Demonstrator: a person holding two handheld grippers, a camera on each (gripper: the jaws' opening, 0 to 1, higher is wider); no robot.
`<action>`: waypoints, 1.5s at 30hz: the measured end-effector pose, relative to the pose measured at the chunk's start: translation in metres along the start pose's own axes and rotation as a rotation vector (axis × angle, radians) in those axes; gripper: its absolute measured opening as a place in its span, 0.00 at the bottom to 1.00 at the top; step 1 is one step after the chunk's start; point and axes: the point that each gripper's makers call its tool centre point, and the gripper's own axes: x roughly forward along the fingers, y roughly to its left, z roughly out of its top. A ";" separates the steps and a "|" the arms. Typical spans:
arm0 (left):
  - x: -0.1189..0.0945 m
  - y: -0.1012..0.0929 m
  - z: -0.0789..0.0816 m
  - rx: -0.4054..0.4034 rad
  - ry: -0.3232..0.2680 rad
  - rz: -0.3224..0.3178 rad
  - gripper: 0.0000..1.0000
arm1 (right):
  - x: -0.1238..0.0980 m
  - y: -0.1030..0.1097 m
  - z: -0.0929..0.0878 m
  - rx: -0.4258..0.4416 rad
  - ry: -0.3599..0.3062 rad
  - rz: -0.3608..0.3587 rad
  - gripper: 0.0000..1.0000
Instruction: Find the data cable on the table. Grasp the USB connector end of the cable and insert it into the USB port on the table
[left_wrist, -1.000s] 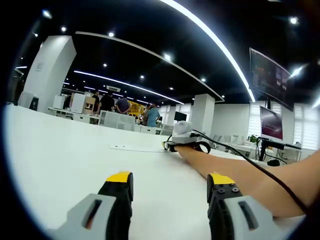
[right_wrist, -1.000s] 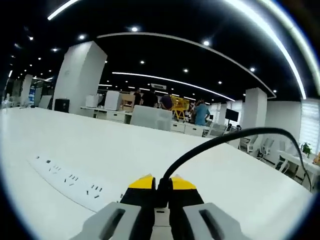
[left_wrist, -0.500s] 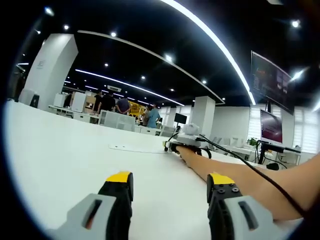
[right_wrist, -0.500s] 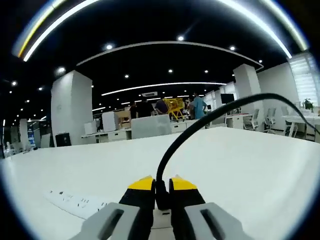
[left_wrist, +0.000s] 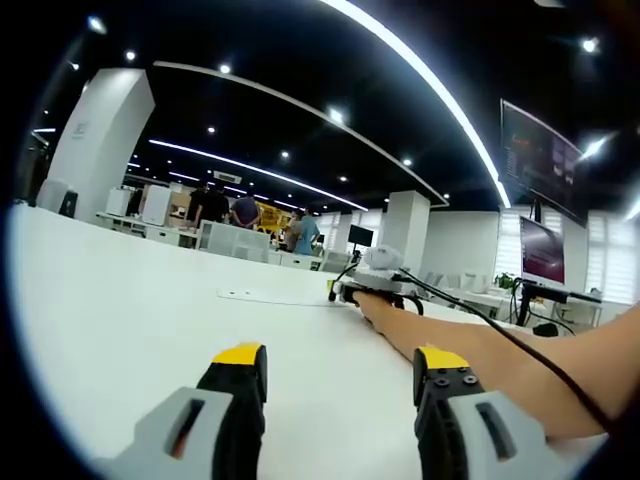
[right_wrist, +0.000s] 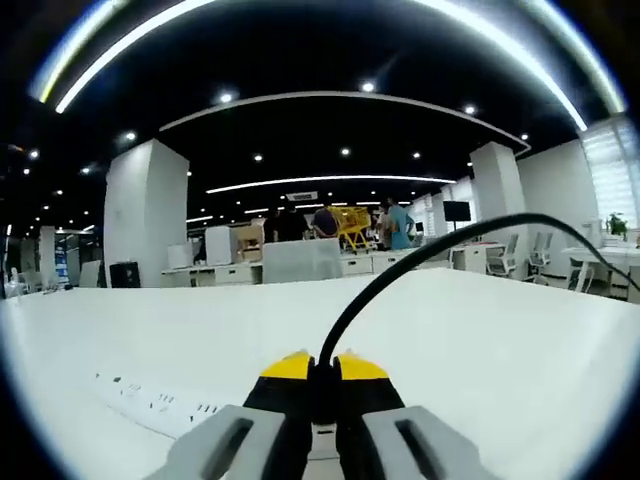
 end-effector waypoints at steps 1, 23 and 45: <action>0.000 0.000 0.000 0.000 0.000 0.001 0.59 | -0.002 0.001 -0.001 -0.011 -0.001 0.003 0.08; -0.001 0.000 0.004 0.000 -0.017 0.008 0.58 | -0.019 0.003 -0.024 -0.329 0.160 -0.002 0.23; -0.003 0.009 0.027 -0.136 -0.132 -0.004 0.36 | -0.194 0.089 0.036 0.102 -0.229 0.177 0.50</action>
